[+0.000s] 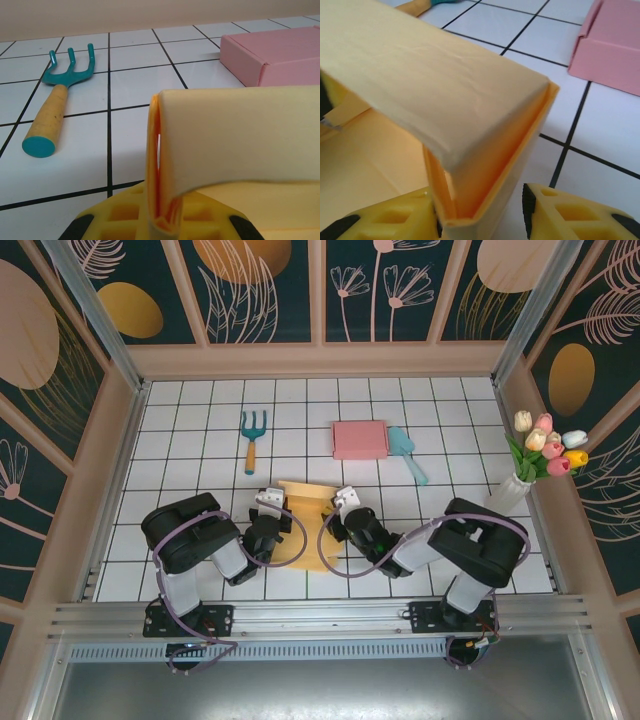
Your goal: Fold the paper box
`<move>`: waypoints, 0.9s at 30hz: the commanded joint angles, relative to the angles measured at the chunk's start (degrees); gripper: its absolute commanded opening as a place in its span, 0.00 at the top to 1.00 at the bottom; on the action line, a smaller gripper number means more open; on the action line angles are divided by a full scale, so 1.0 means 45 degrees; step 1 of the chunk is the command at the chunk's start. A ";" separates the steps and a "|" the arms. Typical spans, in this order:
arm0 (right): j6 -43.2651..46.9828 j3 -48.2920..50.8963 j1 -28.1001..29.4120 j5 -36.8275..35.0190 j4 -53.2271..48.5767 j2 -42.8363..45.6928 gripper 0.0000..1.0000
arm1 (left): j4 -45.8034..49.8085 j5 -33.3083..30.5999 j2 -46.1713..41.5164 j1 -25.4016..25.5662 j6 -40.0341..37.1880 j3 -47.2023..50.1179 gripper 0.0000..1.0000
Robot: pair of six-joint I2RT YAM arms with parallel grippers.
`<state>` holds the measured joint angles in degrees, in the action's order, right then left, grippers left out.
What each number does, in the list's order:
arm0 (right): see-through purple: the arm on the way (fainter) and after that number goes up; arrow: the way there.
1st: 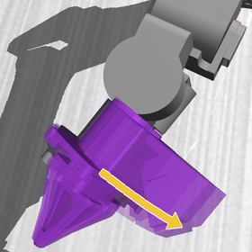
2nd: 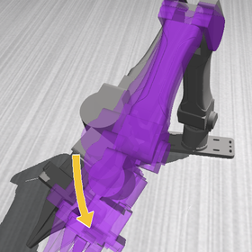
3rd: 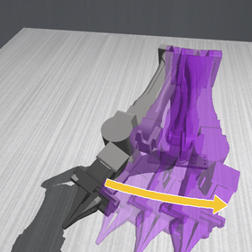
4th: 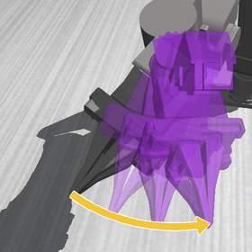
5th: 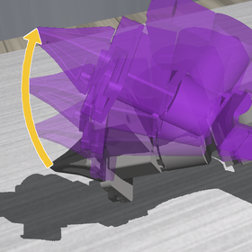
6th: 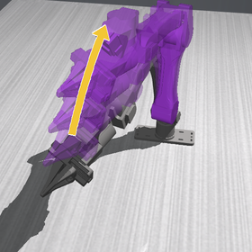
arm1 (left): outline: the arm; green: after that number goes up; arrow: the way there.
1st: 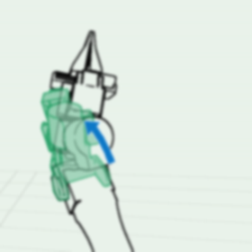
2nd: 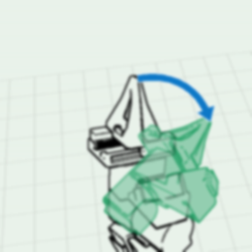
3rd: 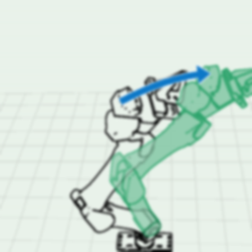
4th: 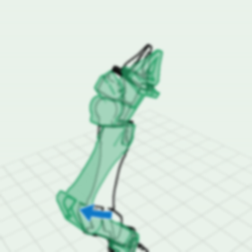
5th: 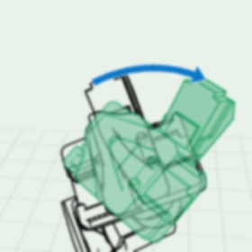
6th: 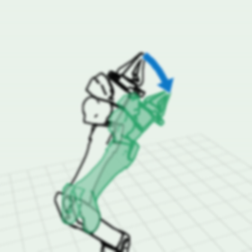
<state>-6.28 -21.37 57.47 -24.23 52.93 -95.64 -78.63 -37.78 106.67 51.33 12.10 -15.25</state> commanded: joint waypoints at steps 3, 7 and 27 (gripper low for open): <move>-0.0486 -0.0453 0.0143 -0.2307 0.1489 -0.1081 0.54 | 0.0928 0.0444 0.0270 0.0097 0.0025 -0.0014 1.00; -0.0625 -0.0874 0.0217 -0.3431 0.1545 -0.1974 0.54 | 0.1320 0.0150 0.0264 0.0102 0.0208 -0.0156 1.00; -0.6583 -0.3909 0.0392 -0.9098 -0.8015 -0.2372 0.81 | 0.3123 -0.0923 0.0475 0.0097 0.0847 -0.1104 1.00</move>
<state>-35.14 -40.51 60.66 -58.39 22.26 -106.59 -70.63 -37.76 107.33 52.31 15.75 -21.82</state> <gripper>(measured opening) 0.193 0.089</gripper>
